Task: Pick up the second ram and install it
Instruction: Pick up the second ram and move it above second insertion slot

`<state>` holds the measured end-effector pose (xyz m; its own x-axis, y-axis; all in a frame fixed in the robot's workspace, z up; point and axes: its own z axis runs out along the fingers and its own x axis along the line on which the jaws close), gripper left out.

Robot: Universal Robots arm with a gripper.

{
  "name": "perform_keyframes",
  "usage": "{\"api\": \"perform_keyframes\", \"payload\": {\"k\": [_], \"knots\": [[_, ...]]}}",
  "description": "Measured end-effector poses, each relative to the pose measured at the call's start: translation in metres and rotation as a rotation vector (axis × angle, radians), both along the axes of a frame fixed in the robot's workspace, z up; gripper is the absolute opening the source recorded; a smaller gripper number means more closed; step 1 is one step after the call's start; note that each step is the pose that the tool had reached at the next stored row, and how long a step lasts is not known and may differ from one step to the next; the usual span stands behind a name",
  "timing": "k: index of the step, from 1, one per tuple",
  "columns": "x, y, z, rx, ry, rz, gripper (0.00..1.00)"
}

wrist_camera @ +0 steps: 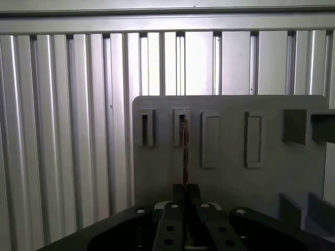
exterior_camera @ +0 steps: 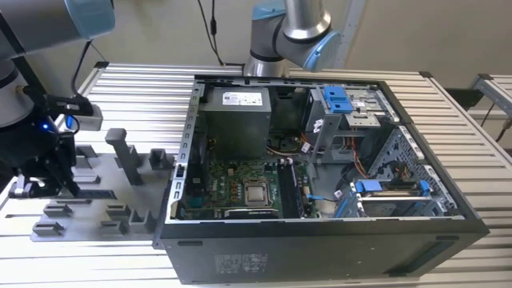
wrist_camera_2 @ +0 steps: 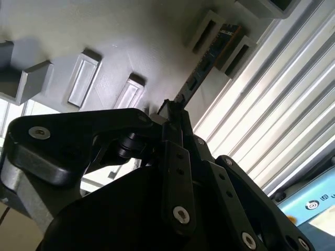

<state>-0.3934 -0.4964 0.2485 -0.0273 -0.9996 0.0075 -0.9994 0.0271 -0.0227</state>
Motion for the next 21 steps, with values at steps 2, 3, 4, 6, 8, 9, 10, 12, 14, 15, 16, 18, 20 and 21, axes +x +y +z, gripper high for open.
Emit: {"api": "perform_keyframes", "payload": {"k": [2,3,4,6,8,9,10,12,14,15,16,18,20,21], "knots": [[0.0,0.0,0.003,0.0,0.0,0.0,0.14],[0.0,0.0,0.0045,0.0,0.0,0.0,0.14],[-0.0001,0.0001,0.0062,0.0001,0.0,0.0,0.14],[-0.0001,0.0001,0.0091,0.0,0.0,0.0,0.14],[-0.0001,0.0001,0.0111,0.0,0.0,0.0,0.14],[-0.0001,0.0001,0.0118,0.0,0.0,0.0,0.14],[-0.0001,0.0001,0.0125,0.0,0.0,0.0,0.14],[0.0,0.0,0.0139,0.0,0.0,0.0,0.14],[0.0,0.0,0.0153,0.0001,-0.0001,0.0,0.14],[0.0,0.0,0.0159,0.0001,-0.0001,0.0,0.14],[0.0,0.0,0.0166,0.0,0.0,0.0,0.14],[0.0,0.0,0.0177,0.0,0.0,0.0,0.14],[0.0,0.0,0.0188,0.0001,-0.0001,0.0,0.14],[0.0,0.0,0.0194,0.0,0.0,0.0,0.14]]}}
